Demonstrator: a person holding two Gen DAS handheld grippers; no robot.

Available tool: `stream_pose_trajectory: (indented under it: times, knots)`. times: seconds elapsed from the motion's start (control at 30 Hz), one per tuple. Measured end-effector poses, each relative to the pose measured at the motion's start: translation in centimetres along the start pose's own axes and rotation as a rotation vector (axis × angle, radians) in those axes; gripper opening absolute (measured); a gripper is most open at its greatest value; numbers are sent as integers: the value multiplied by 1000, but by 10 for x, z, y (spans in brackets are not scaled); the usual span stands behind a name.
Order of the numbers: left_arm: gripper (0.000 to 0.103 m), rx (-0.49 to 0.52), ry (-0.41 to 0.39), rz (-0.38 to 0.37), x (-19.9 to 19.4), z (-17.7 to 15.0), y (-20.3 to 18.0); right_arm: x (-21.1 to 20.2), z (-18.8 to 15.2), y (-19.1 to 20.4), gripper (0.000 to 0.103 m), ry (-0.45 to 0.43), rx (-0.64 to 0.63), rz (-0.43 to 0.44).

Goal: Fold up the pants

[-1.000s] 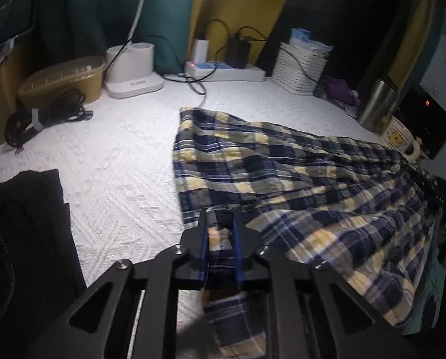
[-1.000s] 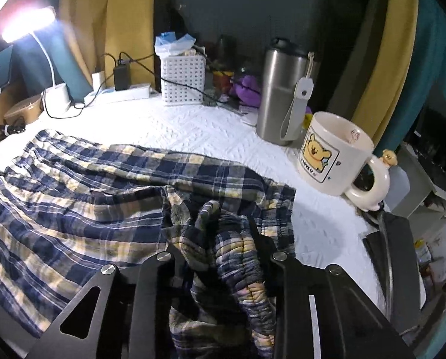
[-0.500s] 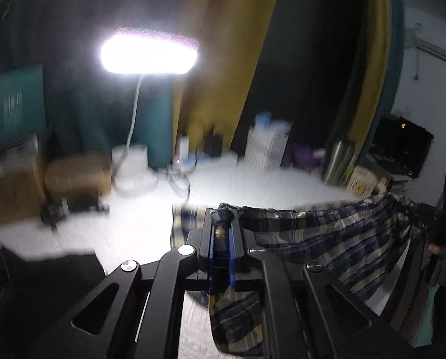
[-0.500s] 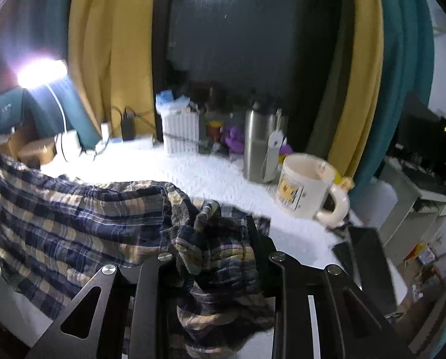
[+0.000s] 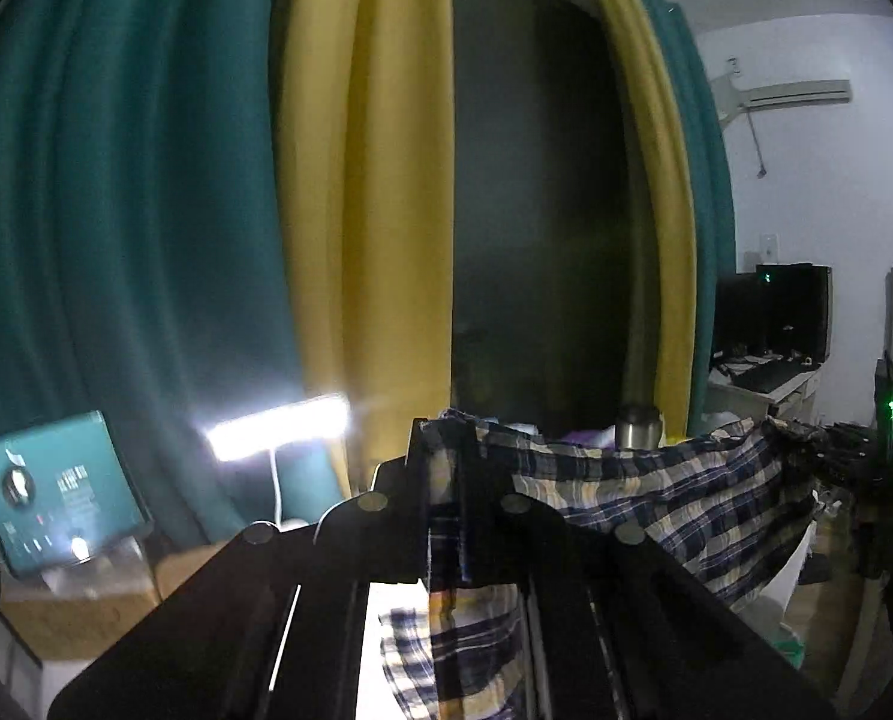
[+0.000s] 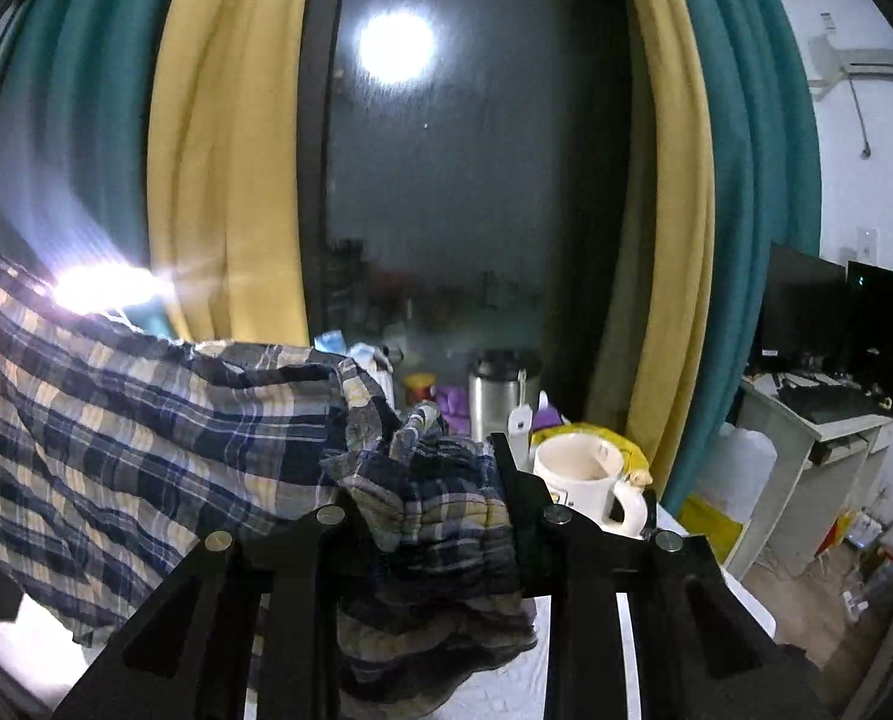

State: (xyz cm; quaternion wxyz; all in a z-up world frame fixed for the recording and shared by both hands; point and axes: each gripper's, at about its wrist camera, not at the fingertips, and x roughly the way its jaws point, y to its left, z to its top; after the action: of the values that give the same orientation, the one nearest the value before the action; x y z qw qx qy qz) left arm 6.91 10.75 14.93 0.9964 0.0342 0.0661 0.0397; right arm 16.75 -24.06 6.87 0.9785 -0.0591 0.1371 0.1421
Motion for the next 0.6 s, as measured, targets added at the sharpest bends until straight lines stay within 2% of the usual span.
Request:
stream_pose_trajectory:
  times: [0.17,0.27,0.47,0.6]
  knots:
    - [6,22,-30,7,-30,5,-1,-20,2,0,28,-34,12,-1]
    - [6,12,5,10,-43,-10,1,-31,-4,-2,28,-34,24,0]
    - [6,-70,104,-7,-66,-51,1,-52,-27,-3,28,-16,31,-8]
    - [6,-139,148,-55,-78,-75,-5,-61,-52,-4,28,3,44,-21]
